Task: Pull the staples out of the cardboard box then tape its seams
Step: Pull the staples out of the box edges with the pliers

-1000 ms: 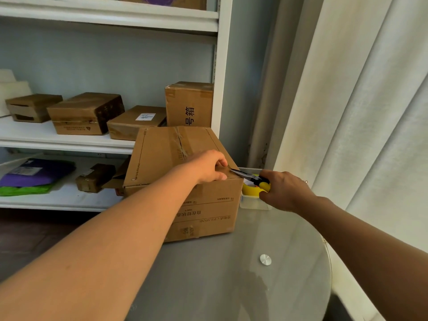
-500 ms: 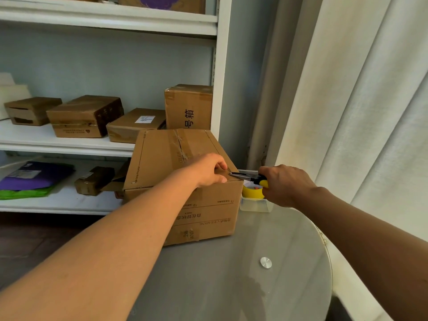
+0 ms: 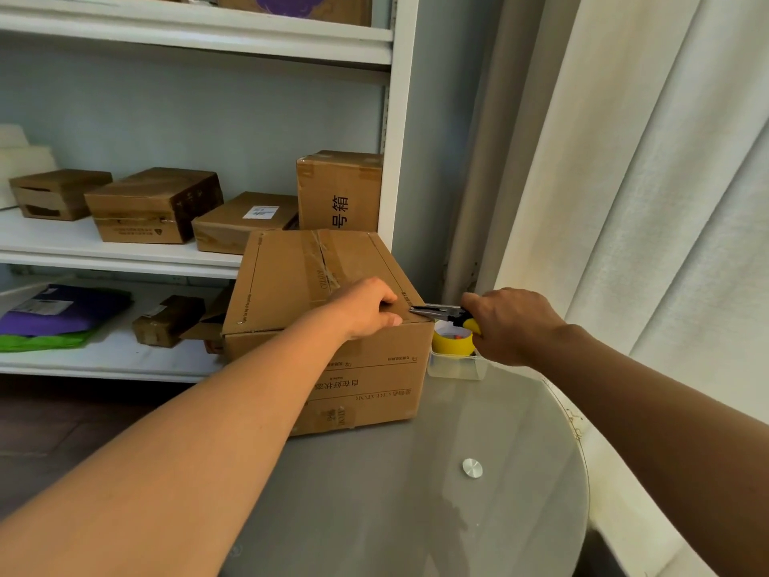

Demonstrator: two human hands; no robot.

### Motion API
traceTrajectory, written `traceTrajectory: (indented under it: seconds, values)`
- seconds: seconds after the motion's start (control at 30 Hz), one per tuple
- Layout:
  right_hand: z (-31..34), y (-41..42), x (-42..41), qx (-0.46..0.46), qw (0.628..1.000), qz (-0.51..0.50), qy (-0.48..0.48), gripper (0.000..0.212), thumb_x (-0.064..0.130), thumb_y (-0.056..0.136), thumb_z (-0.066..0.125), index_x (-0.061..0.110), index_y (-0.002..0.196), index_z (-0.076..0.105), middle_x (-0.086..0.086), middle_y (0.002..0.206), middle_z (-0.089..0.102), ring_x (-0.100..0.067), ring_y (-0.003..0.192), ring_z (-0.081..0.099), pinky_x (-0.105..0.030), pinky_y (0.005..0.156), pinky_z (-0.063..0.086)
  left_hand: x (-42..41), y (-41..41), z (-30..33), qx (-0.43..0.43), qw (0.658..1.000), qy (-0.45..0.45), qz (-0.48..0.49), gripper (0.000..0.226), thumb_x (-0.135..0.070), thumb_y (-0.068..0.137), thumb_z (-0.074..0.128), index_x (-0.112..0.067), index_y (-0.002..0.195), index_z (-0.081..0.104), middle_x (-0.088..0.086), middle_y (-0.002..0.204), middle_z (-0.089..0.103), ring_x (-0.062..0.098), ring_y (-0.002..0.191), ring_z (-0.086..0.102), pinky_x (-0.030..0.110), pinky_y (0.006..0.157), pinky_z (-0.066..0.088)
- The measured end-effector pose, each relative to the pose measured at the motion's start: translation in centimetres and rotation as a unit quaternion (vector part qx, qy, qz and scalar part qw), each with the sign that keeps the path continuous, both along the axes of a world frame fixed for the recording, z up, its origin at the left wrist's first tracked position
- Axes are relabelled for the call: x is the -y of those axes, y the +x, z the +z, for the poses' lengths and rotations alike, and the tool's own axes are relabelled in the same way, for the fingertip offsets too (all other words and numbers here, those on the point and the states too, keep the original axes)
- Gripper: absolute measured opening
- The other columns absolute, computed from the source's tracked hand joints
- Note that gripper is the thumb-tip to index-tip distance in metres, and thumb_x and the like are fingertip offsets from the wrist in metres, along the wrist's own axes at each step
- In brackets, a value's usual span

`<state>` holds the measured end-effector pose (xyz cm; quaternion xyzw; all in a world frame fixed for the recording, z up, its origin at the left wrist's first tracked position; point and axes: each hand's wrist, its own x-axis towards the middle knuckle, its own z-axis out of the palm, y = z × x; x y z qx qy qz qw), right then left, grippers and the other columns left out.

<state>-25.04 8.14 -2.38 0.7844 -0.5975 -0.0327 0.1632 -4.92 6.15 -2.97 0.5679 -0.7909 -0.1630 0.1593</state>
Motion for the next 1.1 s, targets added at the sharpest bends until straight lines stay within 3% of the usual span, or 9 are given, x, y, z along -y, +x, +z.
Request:
traceTrajectory:
  seconds: [0.1, 0.2, 0.27, 0.4, 0.5, 0.57, 0.8, 1.0, 1.1]
  values:
    - [0.0, 0.7, 0.5, 0.075, 0.994, -0.049, 0.066, 0.032, 0.035, 0.093, 0.052, 0.021, 0.121, 0.054, 0.000, 0.093, 0.060, -0.017, 0.080, 0.056, -0.026, 0.068, 0.048, 0.0, 0.0, 0.0, -0.002, 1.000, 0.004, 0.006, 0.044, -0.027, 0.091, 0.060, -0.015, 0.133, 0.052, 0.004, 0.134, 0.054, 0.023, 0.124, 0.049, 0.039, 0.104, 0.041]
    - [-1.1, 0.8, 0.7, 0.158, 0.979, -0.081, 0.103, 0.034, 0.035, 0.091, 0.052, 0.020, 0.121, 0.055, -0.001, 0.091, 0.060, -0.019, 0.081, 0.057, -0.029, 0.071, 0.051, 0.0, 0.0, 0.0, 0.001, 1.000, 0.002, 0.004, 0.029, -0.027, 0.091, 0.060, -0.017, 0.118, 0.061, 0.006, 0.119, 0.059, 0.026, 0.119, 0.053, 0.038, 0.100, 0.042]
    - [-1.7, 0.6, 0.5, 0.179, 0.975, -0.080, 0.107, 0.033, 0.036, 0.091, 0.051, 0.020, 0.120, 0.055, 0.000, 0.090, 0.059, -0.019, 0.080, 0.057, -0.030, 0.070, 0.050, -0.1, -0.1, 0.0, -0.004, 1.000, 0.002, 0.006, 0.036, -0.026, 0.092, 0.060, -0.013, 0.125, 0.059, 0.006, 0.124, 0.059, 0.025, 0.119, 0.052, 0.039, 0.101, 0.042]
    - [-1.3, 0.4, -0.4, 0.090, 0.993, -0.047, 0.065, 0.035, 0.037, 0.094, 0.048, 0.022, 0.126, 0.046, 0.000, 0.093, 0.059, -0.017, 0.079, 0.055, -0.028, 0.069, 0.051, -0.1, 0.0, -0.1, -0.006, 1.000, 0.000, 0.007, 0.037, -0.027, 0.092, 0.060, -0.007, 0.122, 0.060, 0.000, 0.104, 0.054, 0.020, 0.104, 0.053, 0.035, 0.093, 0.041]
    - [-0.7, 0.5, -0.5, 0.030, 0.999, -0.028, 0.021, 0.033, 0.034, 0.096, 0.047, 0.023, 0.126, 0.044, -0.001, 0.092, 0.058, -0.017, 0.076, 0.054, -0.026, 0.067, 0.049, -0.1, -0.1, -0.1, -0.007, 1.000, 0.000, 0.010, 0.039, -0.027, 0.092, 0.060, -0.010, 0.127, 0.057, 0.004, 0.117, 0.059, 0.021, 0.112, 0.053, 0.036, 0.097, 0.041]
    - [-0.6, 0.7, -0.4, 0.023, 0.999, -0.031, 0.009, 0.030, 0.032, 0.097, 0.048, 0.022, 0.125, 0.046, 0.000, 0.089, 0.054, -0.016, 0.075, 0.051, -0.025, 0.065, 0.044, -0.2, -0.2, 0.0, -0.007, 1.000, 0.000, 0.010, 0.043, -0.026, 0.092, 0.059, -0.013, 0.133, 0.053, 0.005, 0.132, 0.056, 0.023, 0.122, 0.050, 0.038, 0.103, 0.041]
    - [-1.9, 1.2, -0.2, 0.149, 0.983, -0.094, 0.055, 0.030, 0.034, 0.093, 0.049, 0.021, 0.120, 0.054, 0.000, 0.090, 0.059, -0.017, 0.078, 0.057, -0.030, 0.071, 0.054, -0.3, -0.3, 0.1, -0.001, 1.000, 0.001, 0.010, 0.047, -0.026, 0.092, 0.059, -0.014, 0.136, 0.049, 0.005, 0.138, 0.052, 0.023, 0.127, 0.047, 0.038, 0.106, 0.039]
    - [-1.7, 1.1, -1.2, 0.015, 0.998, -0.048, -0.049, 0.028, 0.028, 0.095, 0.051, 0.020, 0.121, 0.044, -0.004, 0.097, 0.061, -0.018, 0.079, 0.052, -0.029, 0.071, 0.049, -0.7, -0.3, 0.1, 0.007, 1.000, -0.006, 0.010, 0.037, -0.026, 0.093, 0.058, -0.011, 0.127, 0.057, 0.008, 0.130, 0.057, 0.025, 0.120, 0.052, 0.038, 0.100, 0.041]
    - [-1.7, 1.3, -1.2, 0.032, 0.997, -0.054, -0.042, 0.028, 0.029, 0.095, 0.050, 0.020, 0.121, 0.047, -0.003, 0.096, 0.060, -0.018, 0.080, 0.054, -0.029, 0.073, 0.050, -0.6, -0.2, 0.1, 0.006, 1.000, -0.006, 0.007, 0.037, -0.025, 0.093, 0.058, -0.011, 0.127, 0.057, 0.008, 0.129, 0.058, 0.024, 0.119, 0.052, 0.037, 0.100, 0.041]
